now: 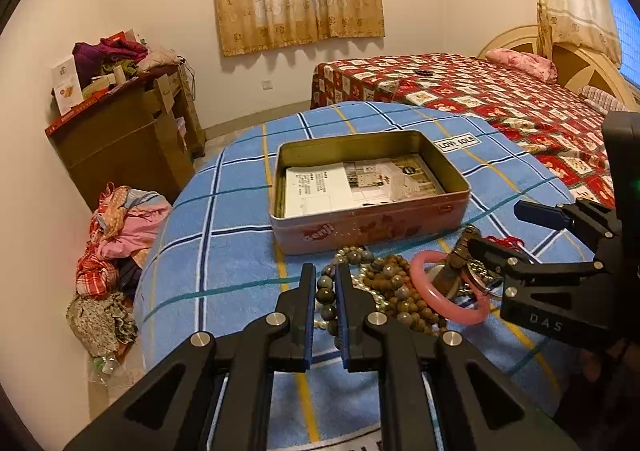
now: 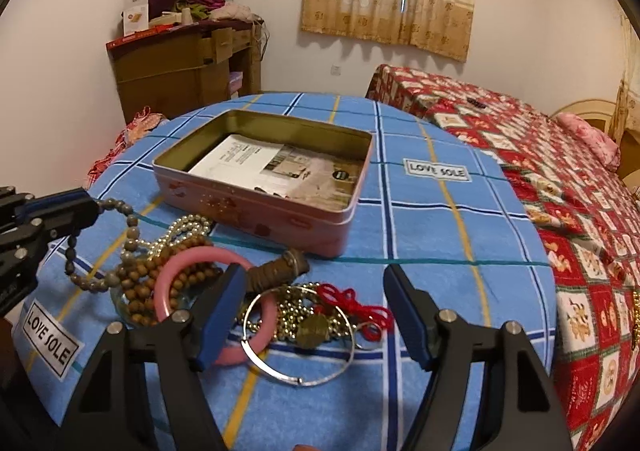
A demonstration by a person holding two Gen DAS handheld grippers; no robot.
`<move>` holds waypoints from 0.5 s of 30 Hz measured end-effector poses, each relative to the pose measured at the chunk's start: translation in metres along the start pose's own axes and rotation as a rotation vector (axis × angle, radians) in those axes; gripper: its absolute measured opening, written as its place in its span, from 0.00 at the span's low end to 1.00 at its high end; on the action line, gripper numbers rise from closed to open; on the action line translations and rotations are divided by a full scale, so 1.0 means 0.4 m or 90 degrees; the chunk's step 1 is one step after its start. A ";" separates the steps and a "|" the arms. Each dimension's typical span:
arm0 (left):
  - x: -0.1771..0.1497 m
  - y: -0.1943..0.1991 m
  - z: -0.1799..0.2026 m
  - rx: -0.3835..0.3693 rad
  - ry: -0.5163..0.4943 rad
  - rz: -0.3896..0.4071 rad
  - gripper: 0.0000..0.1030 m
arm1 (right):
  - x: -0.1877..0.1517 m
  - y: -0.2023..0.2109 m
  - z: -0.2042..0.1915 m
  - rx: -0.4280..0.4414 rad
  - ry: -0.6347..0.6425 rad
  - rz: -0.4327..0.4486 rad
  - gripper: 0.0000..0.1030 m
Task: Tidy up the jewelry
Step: 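Lower the right tool onto the brown-strap watch and close it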
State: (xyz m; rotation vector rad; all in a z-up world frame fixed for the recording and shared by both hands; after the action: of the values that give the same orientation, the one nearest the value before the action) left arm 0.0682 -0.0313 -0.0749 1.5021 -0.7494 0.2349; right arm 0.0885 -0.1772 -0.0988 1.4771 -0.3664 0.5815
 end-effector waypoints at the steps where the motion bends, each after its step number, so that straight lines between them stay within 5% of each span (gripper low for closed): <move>1: 0.002 -0.004 -0.004 0.002 0.003 -0.001 0.09 | 0.002 -0.004 0.001 0.004 -0.002 -0.003 0.66; 11: 0.007 -0.026 -0.024 0.005 0.018 -0.008 0.09 | 0.006 -0.035 -0.029 0.038 0.014 -0.027 0.56; 15: 0.005 -0.022 -0.022 0.003 0.015 -0.007 0.09 | 0.005 -0.031 -0.037 0.050 0.020 -0.019 0.30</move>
State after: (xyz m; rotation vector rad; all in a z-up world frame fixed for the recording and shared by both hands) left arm 0.0775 -0.0247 -0.0799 1.5051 -0.7228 0.2461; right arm 0.0957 -0.1623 -0.1091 1.5450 -0.3003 0.6006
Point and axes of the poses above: each gripper's, at about its wrist camera, not at the fingertips, and y roughly against the way its jaws point, z to its right, x to its top, the point moved 6 cm from there along -y, roughly the way its jaws point, and after that the axes turned 14 degrees about -z, right-handed, at the moved point
